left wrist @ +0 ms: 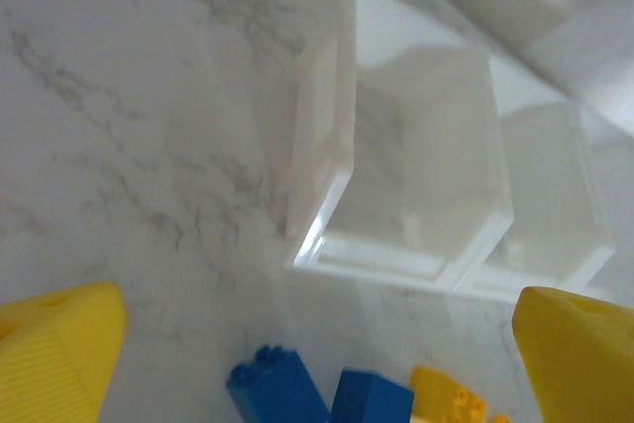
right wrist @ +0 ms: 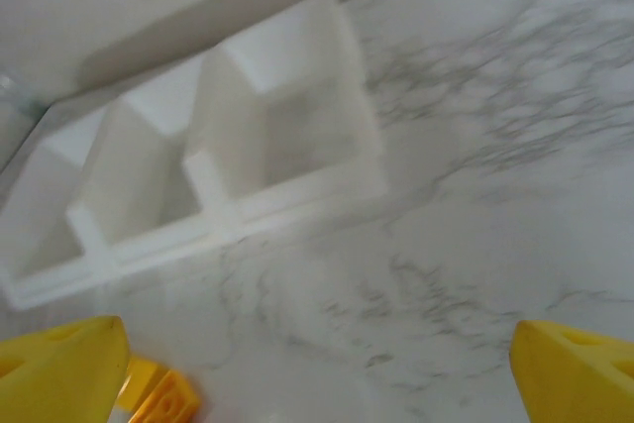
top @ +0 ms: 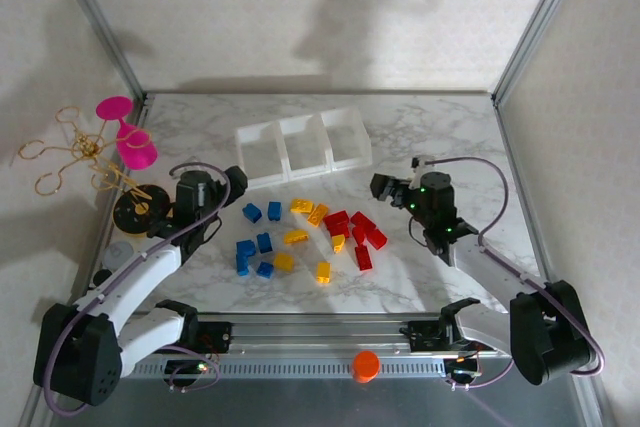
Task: Sort the legos into containers by color
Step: Pick up the lego from the center of the table.
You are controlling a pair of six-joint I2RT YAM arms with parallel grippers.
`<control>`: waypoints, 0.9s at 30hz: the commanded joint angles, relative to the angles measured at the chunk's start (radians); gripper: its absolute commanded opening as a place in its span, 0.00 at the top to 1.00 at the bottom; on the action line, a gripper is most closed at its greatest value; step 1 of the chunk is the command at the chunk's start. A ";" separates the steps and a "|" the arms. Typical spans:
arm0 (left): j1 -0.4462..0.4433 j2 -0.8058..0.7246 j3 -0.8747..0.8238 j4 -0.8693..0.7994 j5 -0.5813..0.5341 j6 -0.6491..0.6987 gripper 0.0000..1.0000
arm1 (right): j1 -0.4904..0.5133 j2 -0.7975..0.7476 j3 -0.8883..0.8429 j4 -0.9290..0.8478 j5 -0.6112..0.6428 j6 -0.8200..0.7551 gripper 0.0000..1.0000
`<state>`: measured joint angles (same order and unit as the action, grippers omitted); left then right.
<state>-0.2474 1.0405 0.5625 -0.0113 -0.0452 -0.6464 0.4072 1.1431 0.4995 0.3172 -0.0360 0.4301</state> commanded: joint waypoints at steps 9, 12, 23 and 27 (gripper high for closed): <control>-0.157 0.071 0.098 -0.377 -0.044 -0.048 0.00 | 0.282 0.135 0.066 -0.004 0.046 -0.142 0.01; -0.205 0.124 0.123 -0.392 -0.090 -0.060 0.02 | 0.377 0.188 0.070 0.027 0.112 -0.194 0.01; -0.256 0.335 0.207 -0.358 -0.146 -0.080 0.16 | 0.487 0.262 0.072 0.106 0.212 -0.242 0.01; -0.257 0.400 0.239 -0.353 -0.168 -0.088 0.22 | 0.494 0.252 0.061 0.120 0.268 -0.234 0.01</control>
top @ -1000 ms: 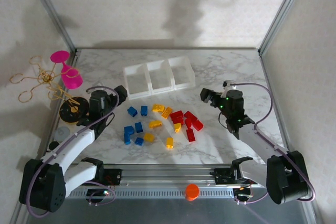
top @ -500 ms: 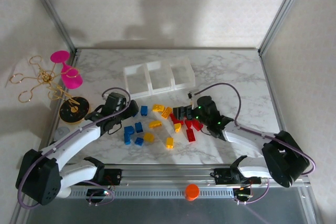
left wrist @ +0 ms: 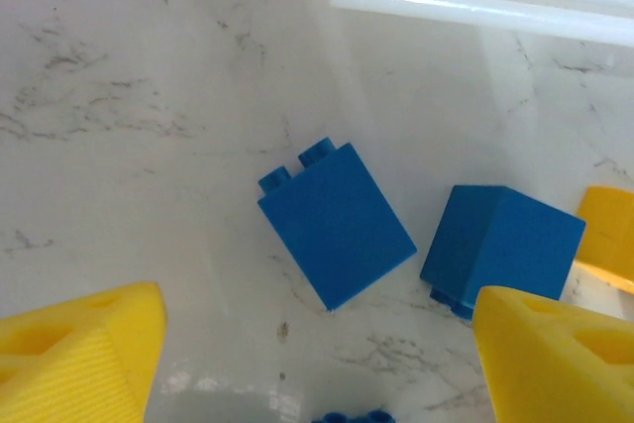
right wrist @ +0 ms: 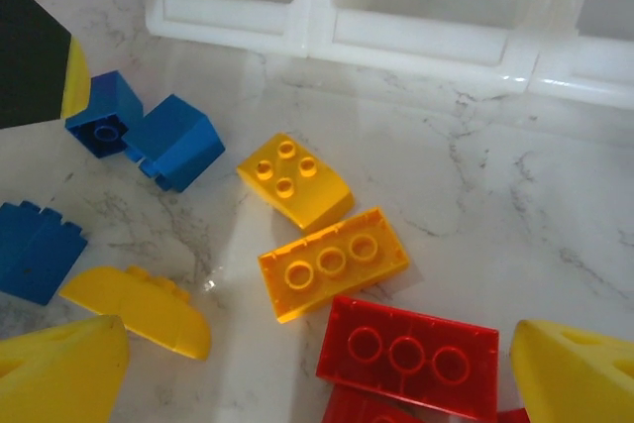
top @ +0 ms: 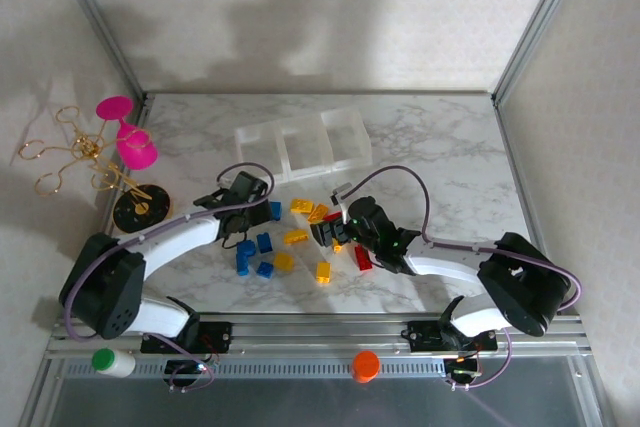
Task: Sort the legos into containers by color
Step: Pick up the lego from the center of the table.
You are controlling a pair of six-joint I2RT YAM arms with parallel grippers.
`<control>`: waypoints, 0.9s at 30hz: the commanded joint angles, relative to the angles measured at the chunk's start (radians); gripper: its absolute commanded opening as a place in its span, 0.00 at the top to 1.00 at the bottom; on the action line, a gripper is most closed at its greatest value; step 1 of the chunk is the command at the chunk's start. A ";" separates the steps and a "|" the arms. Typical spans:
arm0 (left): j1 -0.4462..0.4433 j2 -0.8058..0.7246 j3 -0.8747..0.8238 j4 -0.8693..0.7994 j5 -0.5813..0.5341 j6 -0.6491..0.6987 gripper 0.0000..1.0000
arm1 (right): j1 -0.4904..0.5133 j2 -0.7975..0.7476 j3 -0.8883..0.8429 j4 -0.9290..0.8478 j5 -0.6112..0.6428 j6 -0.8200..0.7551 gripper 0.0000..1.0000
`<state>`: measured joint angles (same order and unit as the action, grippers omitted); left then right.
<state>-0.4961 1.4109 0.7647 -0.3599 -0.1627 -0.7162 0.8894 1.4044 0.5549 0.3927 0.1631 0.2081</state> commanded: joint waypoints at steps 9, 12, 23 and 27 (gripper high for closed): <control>-0.009 0.130 0.060 0.023 -0.100 -0.032 0.32 | 0.032 -0.008 -0.003 0.068 0.108 -0.014 0.01; -0.009 0.146 0.050 0.046 -0.093 -0.028 0.38 | 0.038 -0.003 -0.001 0.069 0.120 -0.017 0.01; -0.008 0.159 0.044 0.052 -0.100 -0.010 0.59 | 0.048 0.010 0.005 0.077 0.142 -0.025 0.01; -0.007 0.167 0.054 0.036 -0.103 -0.006 0.65 | 0.053 0.016 0.013 0.073 0.141 -0.026 0.01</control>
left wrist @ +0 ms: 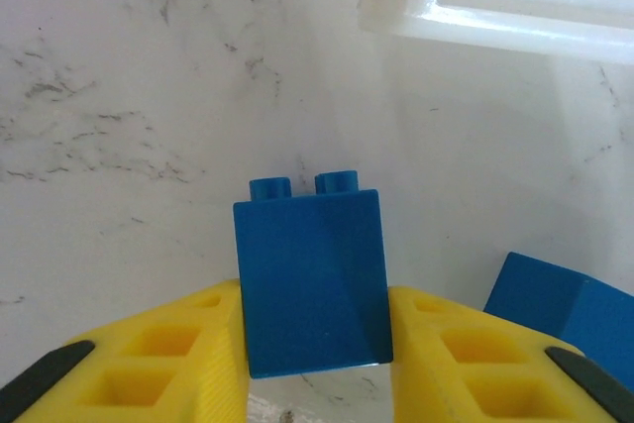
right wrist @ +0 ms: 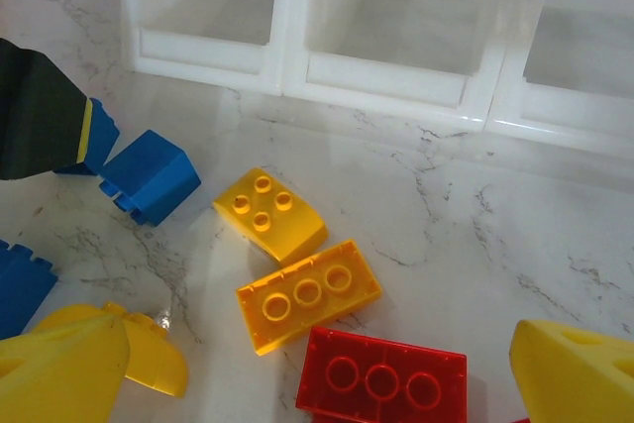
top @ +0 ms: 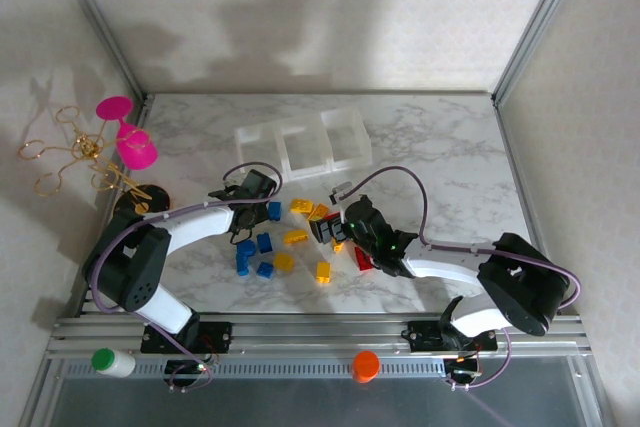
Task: Sort the legos into containers by color
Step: Pick up the lego from the center of the table.
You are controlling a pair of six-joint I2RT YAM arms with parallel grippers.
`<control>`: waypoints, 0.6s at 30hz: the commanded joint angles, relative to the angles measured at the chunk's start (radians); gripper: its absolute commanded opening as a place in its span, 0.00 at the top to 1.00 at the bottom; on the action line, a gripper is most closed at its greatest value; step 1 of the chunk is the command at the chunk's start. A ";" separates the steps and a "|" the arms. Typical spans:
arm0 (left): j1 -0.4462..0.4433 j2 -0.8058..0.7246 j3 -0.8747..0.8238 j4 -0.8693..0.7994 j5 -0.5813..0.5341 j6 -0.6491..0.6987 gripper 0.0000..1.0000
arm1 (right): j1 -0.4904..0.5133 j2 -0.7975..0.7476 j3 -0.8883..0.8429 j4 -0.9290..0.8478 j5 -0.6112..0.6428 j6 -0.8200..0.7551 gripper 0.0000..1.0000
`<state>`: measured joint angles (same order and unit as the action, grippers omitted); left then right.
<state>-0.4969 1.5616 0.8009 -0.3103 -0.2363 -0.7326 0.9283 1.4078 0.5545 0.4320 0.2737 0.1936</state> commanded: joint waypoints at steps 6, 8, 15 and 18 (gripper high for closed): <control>-0.007 -0.067 0.009 -0.043 -0.028 0.009 0.66 | 0.016 -0.010 -0.002 0.049 0.031 -0.005 0.01; -0.008 -0.106 0.007 -0.060 -0.029 0.010 0.66 | 0.016 -0.023 -0.009 0.055 0.028 0.008 0.01; -0.002 -0.199 0.076 -0.113 -0.067 0.056 0.65 | 0.006 -0.064 0.026 0.013 0.008 0.045 0.01; 0.016 -0.151 0.172 -0.112 -0.079 0.096 0.65 | -0.011 -0.053 0.073 -0.024 -0.016 0.061 0.01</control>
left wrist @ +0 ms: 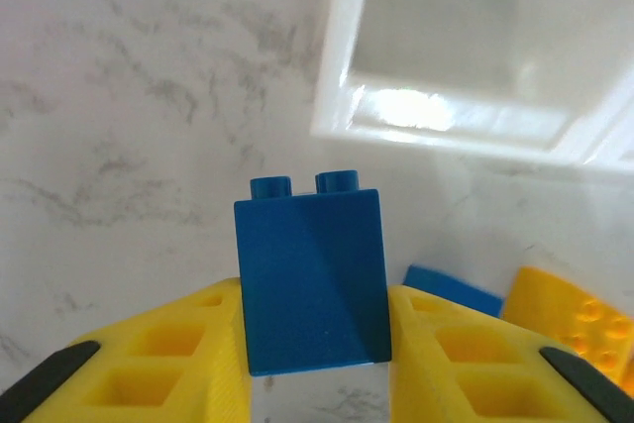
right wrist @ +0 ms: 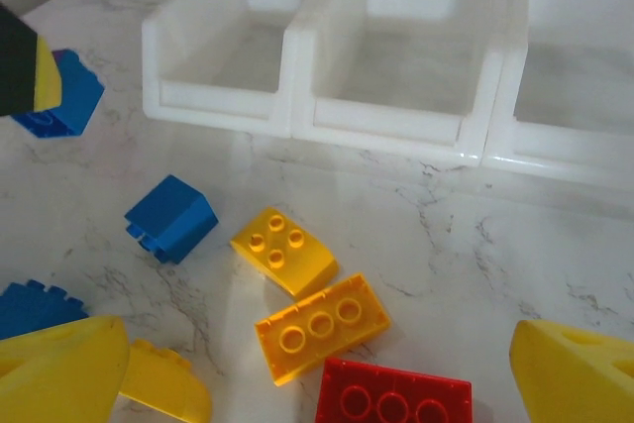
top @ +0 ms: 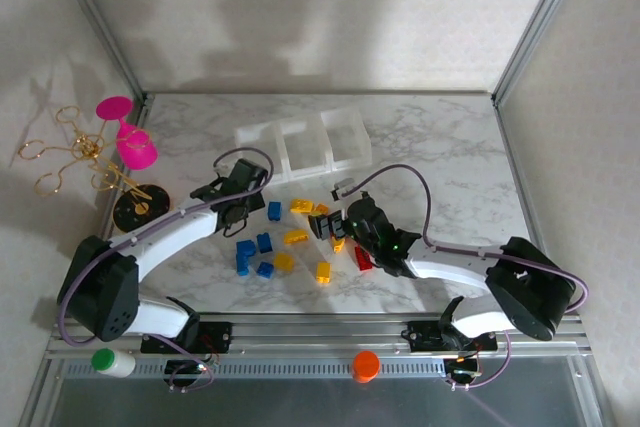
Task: Sort the legos into containers by color
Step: Pick up the lego from the center of the table, then place the lego in the container.
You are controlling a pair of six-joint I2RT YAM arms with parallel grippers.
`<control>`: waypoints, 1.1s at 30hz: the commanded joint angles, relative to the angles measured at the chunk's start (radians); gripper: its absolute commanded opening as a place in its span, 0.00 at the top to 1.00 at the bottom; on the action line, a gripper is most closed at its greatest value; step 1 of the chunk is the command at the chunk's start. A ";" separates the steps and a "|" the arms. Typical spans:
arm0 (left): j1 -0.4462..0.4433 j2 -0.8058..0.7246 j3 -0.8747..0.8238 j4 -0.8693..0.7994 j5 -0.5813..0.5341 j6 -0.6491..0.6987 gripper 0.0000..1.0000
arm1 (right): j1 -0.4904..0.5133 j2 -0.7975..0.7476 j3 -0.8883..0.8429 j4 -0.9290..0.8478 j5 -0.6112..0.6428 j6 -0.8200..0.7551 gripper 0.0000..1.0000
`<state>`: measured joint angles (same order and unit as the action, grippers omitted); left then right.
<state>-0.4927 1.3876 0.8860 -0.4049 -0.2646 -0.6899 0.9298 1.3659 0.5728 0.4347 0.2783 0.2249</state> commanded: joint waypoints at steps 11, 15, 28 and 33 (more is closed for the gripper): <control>0.087 0.413 0.455 0.016 -0.042 0.173 0.66 | -0.092 0.050 0.093 0.036 -0.014 0.005 0.01; 0.094 0.527 0.539 0.022 -0.071 0.212 0.66 | -0.092 0.051 0.068 0.041 0.004 -0.007 0.01; 0.125 0.664 0.650 0.006 -0.088 0.265 0.51 | -0.090 0.067 0.051 0.068 -0.006 -0.013 0.01; 0.129 0.614 0.640 -0.014 -0.060 0.270 0.50 | -0.090 0.055 0.054 0.063 -0.004 -0.015 0.01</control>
<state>-0.3721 2.0502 1.5112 -0.3771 -0.3149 -0.4400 0.8402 1.4250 0.6353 0.4759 0.2623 0.2203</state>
